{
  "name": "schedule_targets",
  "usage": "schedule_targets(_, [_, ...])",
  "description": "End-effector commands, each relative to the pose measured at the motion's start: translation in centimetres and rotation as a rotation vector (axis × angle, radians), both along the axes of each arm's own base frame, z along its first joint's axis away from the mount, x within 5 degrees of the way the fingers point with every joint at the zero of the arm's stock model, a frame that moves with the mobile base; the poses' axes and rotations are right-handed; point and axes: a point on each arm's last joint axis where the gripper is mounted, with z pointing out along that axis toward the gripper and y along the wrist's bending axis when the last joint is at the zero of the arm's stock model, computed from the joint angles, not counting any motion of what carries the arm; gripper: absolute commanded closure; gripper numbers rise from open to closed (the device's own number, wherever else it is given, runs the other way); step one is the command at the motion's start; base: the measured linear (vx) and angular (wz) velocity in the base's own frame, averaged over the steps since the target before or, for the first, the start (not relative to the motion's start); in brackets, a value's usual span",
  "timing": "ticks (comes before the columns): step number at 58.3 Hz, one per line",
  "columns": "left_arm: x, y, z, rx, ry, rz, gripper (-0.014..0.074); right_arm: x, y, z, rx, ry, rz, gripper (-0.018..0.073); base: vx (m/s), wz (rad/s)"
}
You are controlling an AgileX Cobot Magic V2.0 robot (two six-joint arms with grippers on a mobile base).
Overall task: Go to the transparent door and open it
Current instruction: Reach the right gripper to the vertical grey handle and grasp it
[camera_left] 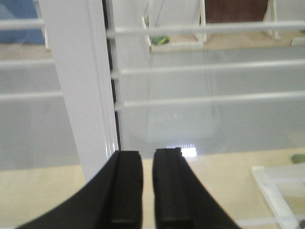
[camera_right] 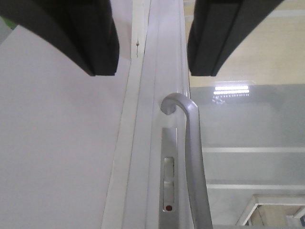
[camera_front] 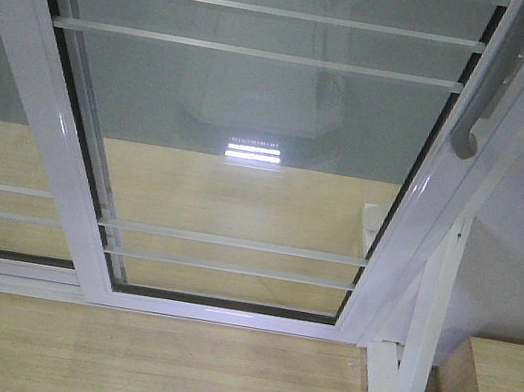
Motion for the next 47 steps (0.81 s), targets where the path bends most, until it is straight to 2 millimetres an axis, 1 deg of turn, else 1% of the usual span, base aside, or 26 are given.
schedule_targets(1, [0.6,-0.1,1.5,-0.030,-0.097,0.001,0.0215,0.9,-0.1,1.4,-0.034,-0.101,0.004,0.0137,0.00,0.00])
schedule_targets(7, [0.9,-0.1,1.2,-0.029,-0.074,0.002,0.0124,1.9,-0.2,0.7,-0.037,-0.082,0.005,0.0137,0.00,0.00])
schedule_targets(13, [0.9,-0.1,1.0,-0.027,-0.060,0.002,0.0082,3.1,-0.3,0.0,-0.036,-0.062,0.004,0.0137,0.00,0.00])
schedule_targets(24, [0.8,-0.1,0.6,-0.023,-0.013,0.003,0.0079,6.1,-0.5,0.2,-0.035,-0.048,0.004,0.0137,0.00,0.00])
schedule_targets(36, [0.7,-0.1,0.2,-0.020,0.030,0.003,0.0079,10.8,-0.8,0.6,-0.037,-0.062,0.005,0.0137,0.00,0.00])
schedule_targets(42, [0.6,-0.1,0.2,-0.019,0.035,0.003,0.0079,12.5,0.0,0.3,-0.039,-0.050,0.034,0.0140,0.00,0.00])
schedule_targets(47, [0.6,-0.1,0.2,-0.019,0.035,0.003,0.0079,13.9,1.2,0.2,-0.084,-0.065,0.090,0.0146,0.00,0.00])
